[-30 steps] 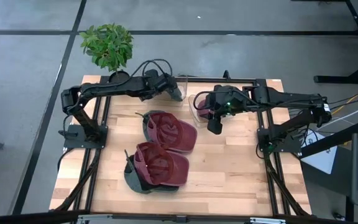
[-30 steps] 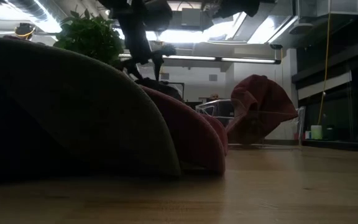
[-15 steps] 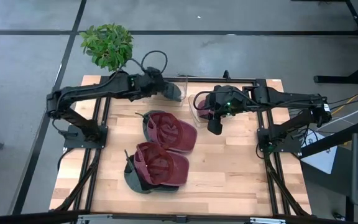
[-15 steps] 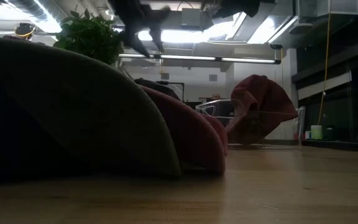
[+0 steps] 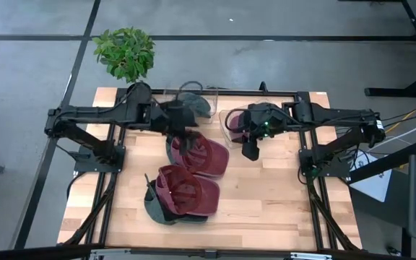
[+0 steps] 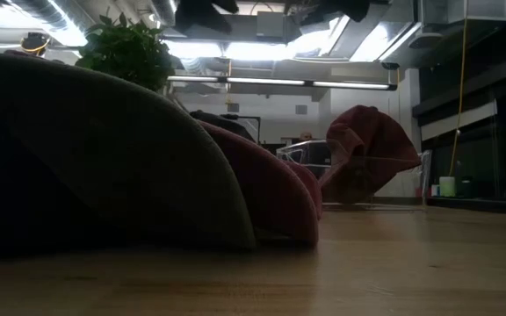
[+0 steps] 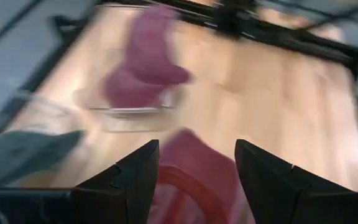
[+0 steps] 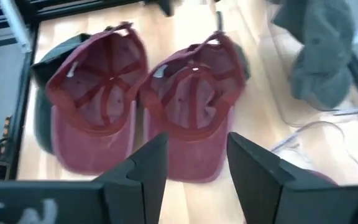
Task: Pick & Place hat
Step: Put the bottom red cap into the right transparent bin
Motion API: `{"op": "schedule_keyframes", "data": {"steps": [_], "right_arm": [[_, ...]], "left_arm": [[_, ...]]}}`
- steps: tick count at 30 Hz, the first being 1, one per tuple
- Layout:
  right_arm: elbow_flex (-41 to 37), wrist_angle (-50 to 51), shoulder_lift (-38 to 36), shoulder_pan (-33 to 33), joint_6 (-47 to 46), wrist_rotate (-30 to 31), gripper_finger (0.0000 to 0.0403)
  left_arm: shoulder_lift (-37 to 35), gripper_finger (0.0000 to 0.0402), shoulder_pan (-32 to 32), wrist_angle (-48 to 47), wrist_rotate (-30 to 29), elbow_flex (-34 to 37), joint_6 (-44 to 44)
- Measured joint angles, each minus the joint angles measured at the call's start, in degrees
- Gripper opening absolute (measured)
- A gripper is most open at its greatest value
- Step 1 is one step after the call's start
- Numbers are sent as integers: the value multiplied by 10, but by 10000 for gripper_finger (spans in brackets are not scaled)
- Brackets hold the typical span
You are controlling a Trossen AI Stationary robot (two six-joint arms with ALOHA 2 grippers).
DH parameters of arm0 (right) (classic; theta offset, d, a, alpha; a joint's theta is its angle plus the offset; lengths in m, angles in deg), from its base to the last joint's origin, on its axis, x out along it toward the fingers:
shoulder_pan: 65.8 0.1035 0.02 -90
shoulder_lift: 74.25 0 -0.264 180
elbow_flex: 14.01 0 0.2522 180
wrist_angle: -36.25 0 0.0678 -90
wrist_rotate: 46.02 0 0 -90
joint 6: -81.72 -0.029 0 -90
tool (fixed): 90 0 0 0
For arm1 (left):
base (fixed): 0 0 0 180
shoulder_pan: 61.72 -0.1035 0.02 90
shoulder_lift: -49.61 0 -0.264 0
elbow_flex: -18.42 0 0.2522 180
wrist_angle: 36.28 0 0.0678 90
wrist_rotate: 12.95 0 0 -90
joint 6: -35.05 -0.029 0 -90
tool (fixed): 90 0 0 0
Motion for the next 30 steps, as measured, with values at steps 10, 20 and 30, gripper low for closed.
{"op": "schedule_keyframes", "data": {"steps": [10,20,30], "right_arm": [[-61,-93,11,44,-30,0,161],[-137,-183,16,86,-112,1,161],[-146,-191,22,134,-208,17,161]], "left_arm": [[-1,197,89,-113,114,0,-39],[-1,181,179,-220,149,0,-133],[5,172,238,-238,148,0,-264]]}}
